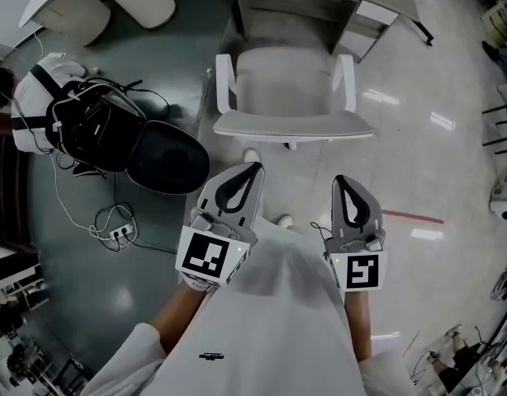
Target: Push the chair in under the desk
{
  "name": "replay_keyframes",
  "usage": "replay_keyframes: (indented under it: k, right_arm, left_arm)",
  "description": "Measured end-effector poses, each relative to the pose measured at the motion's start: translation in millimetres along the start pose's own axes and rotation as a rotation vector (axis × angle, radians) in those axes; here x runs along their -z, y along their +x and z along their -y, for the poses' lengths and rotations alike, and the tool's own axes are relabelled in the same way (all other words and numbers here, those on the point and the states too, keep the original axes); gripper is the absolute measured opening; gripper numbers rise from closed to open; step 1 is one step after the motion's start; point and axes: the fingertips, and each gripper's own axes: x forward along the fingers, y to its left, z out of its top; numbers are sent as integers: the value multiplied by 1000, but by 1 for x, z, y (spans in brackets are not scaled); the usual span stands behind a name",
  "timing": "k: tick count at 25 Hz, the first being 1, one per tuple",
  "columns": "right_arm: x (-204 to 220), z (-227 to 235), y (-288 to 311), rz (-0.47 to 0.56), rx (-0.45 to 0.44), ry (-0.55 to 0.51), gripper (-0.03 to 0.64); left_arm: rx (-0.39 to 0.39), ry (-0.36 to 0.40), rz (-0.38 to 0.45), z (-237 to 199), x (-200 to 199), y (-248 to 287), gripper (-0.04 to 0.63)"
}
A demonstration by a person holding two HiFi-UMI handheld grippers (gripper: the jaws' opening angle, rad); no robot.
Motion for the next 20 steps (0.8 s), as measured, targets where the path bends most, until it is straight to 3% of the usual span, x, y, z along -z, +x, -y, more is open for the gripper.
replay_keyframes:
  k: [6,12,16,20]
  right_arm:
    - [-26,34,80,-38,43,29,11]
    - [-48,35,149,-58,75,2,11]
    - [-55,44,167,-69,64,-8,11]
    - [-34,53,171,-147,39,-35,14]
  left_arm:
    - [62,-15,4,-70,-43,54,8]
    - [139,-15,-31,-136,-59,85,8]
    - [192,-16,-78,-136,-63,108,8]
    - [238,12,-116,-123,-53,127,8]
